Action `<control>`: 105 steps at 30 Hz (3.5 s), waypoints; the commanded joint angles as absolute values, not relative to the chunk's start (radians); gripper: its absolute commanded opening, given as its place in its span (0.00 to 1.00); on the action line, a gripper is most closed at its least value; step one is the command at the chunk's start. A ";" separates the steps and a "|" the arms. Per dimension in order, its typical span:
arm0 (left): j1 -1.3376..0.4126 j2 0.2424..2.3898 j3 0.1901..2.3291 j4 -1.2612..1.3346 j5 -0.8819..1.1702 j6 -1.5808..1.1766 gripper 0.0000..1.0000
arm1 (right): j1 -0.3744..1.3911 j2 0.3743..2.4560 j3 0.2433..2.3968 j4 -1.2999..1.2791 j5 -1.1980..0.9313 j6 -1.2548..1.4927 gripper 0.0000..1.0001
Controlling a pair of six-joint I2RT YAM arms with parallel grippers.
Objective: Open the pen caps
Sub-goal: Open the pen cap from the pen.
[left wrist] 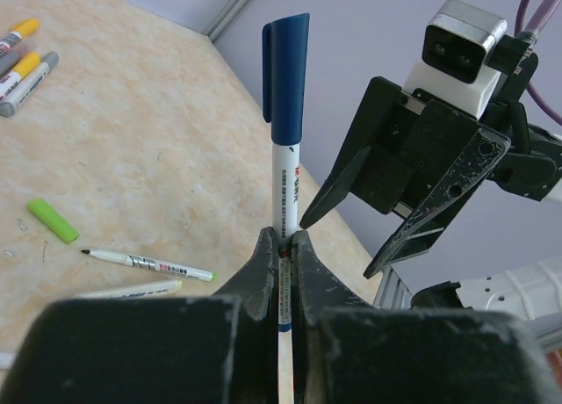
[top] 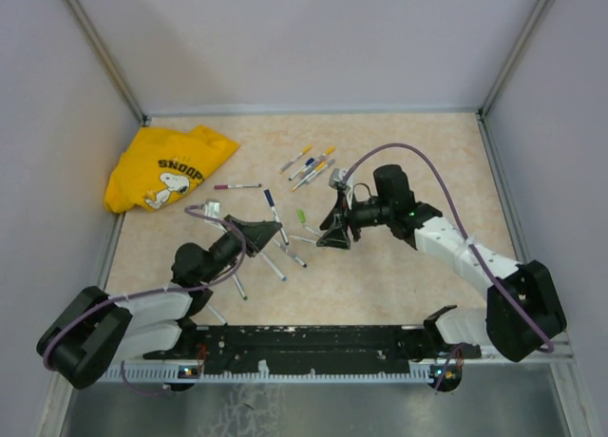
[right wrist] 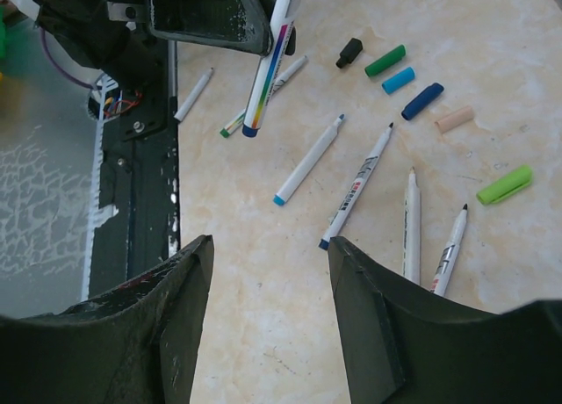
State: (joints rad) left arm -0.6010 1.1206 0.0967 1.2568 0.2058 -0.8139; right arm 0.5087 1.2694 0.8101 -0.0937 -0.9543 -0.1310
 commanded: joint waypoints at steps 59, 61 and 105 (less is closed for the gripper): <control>-0.827 1.371 0.144 1.669 0.034 -0.702 0.76 | 0.566 1.275 0.800 0.067 -0.857 0.043 0.00; -0.825 1.307 0.121 1.623 0.044 -0.651 0.83 | 0.554 1.280 0.816 0.020 -0.903 -0.014 0.00; -0.490 0.990 0.043 1.461 0.497 -0.668 0.99 | 0.518 1.307 0.880 -0.173 -1.049 -0.226 0.00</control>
State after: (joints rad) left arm -0.5072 0.9485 0.0406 1.2892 0.3801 -0.6132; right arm 0.5266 1.3037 0.8265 -0.1886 -1.0172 -0.2039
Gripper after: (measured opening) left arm 0.993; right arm 0.071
